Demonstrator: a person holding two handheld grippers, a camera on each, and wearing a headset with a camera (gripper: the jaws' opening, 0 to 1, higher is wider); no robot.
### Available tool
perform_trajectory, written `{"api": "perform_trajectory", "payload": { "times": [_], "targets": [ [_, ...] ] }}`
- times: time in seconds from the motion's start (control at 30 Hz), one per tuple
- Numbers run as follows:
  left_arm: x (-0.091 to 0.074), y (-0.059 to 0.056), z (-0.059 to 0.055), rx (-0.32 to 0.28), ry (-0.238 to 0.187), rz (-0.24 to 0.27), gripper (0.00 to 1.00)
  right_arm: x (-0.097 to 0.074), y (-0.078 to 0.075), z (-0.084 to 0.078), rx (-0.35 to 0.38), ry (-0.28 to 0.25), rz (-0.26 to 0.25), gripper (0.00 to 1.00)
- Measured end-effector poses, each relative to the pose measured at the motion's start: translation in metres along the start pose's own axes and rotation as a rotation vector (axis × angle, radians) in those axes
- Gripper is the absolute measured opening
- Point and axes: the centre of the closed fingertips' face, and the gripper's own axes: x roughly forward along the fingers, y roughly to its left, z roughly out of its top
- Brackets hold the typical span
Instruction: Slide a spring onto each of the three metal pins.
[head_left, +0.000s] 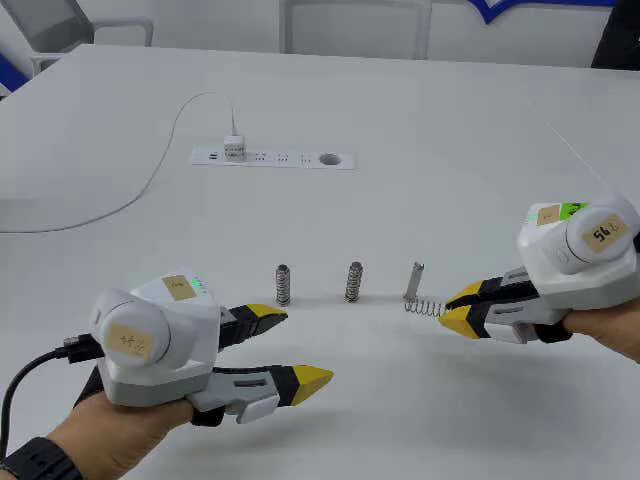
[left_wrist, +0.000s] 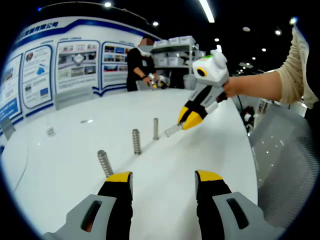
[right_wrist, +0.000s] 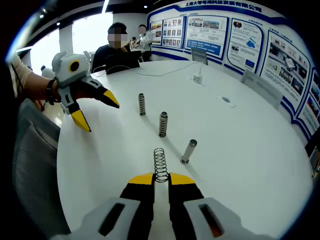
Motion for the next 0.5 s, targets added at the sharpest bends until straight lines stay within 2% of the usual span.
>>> {"api": "perform_trajectory", "payload": {
  "times": [0.5],
  "targets": [
    [0.010, -0.008, 0.009, 0.054, 0.004, -0.039, 0.48, 0.003, 0.033, 0.024, -0.103, 0.004, 0.118, 0.11]
  ]
}}
